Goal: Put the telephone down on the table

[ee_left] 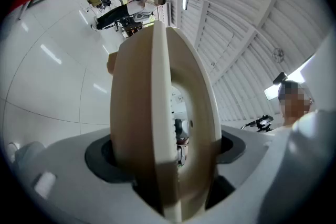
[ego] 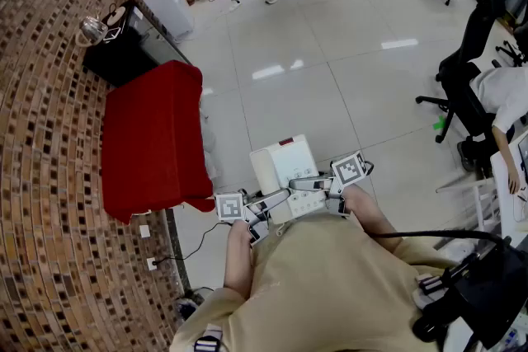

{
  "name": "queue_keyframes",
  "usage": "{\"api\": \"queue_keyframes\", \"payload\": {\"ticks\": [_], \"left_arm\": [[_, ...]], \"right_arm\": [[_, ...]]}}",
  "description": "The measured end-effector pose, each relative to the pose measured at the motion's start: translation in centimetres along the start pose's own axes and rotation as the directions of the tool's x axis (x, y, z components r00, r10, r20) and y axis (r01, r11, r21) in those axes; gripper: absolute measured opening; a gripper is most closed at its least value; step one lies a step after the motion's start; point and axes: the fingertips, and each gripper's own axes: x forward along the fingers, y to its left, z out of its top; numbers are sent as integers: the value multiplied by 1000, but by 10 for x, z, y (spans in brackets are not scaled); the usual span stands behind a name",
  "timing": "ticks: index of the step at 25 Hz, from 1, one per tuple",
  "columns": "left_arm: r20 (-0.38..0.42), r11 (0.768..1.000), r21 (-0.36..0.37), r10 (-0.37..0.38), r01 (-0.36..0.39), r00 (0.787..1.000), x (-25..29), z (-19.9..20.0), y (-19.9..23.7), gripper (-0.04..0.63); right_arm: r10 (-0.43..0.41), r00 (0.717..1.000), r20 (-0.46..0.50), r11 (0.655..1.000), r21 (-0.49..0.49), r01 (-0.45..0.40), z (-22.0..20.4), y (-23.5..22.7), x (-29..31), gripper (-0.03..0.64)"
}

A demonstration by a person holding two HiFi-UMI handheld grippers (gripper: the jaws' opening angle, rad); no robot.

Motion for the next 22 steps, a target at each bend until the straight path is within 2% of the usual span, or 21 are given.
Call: {"api": "queue_keyframes", "payload": {"ticks": [2,3,5,9,13,14,17,18,21,22], "left_arm": [[-2,1000,-6,-10,10,1000,-3,5,-1,428],[3,1000,-15,-16,16,1000,-3,7,-2,428],[22,999,-38,-29,30,999,-4,10,0,428],[45,999,-29,-38,40,998,-16,36,33,428],[49,997,-73,-38,41,998,-50,77,98,428],[49,995,-89,-37,41,998,-60,88,116,428],[46,990,-137,-37,43,998,-90,121,167,428],[43,988,-150,-38,44,998,-99,133,181,428],[22,984,-168,-50,53,998,-120,170,203,428],[14,985,-165,-55,57,998,-124,183,204,428]], "right_arm": [[-19,1000,-12,996,-88,17,10,6,5,279],[-22,1000,-16,996,-90,20,11,6,7,279],[-22,999,-24,999,-32,21,11,-1,10,279],[-75,995,-62,988,-140,65,50,-21,29,279],[-72,997,-26,997,-16,72,86,-74,75,279],[-80,996,-29,996,-42,79,101,-81,87,279],[-124,991,-47,973,-203,112,154,-93,124,279],[-126,991,-45,972,-204,114,167,-98,135,279],[-98,995,-9,993,-67,97,192,-126,164,279],[-100,995,-5,992,-72,100,201,-134,173,279]]}}
